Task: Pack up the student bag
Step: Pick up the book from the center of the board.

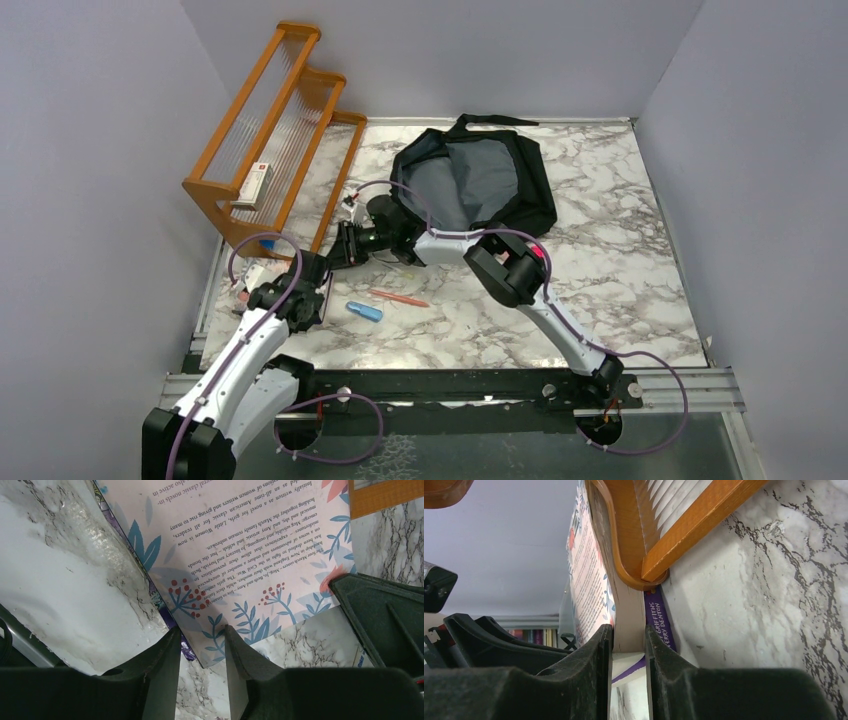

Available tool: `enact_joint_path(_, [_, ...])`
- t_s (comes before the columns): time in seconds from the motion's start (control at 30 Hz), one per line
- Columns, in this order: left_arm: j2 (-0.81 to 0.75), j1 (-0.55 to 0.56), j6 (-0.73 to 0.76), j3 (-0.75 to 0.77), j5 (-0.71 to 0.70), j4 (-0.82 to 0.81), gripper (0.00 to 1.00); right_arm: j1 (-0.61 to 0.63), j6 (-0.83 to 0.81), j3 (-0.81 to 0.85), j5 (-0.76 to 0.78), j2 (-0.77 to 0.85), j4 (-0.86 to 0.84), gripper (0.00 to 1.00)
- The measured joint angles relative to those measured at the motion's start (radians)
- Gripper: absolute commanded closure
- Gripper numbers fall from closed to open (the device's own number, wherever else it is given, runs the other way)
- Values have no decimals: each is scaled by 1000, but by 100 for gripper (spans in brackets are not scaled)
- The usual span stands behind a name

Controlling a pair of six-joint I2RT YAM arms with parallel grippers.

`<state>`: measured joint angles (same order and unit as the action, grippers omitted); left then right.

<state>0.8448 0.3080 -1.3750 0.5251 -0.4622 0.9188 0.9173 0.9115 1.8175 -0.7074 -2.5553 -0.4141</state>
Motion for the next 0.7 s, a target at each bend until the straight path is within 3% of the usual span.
enact_joint_path(0.27, [-32,0,58,-4,17,-42,35,5,-56,-68,48,66,7,99])
enact_joint_path(0.7, [-92,3,72,11,92,-46,31,-9,-180,-192,92,222,77,99])
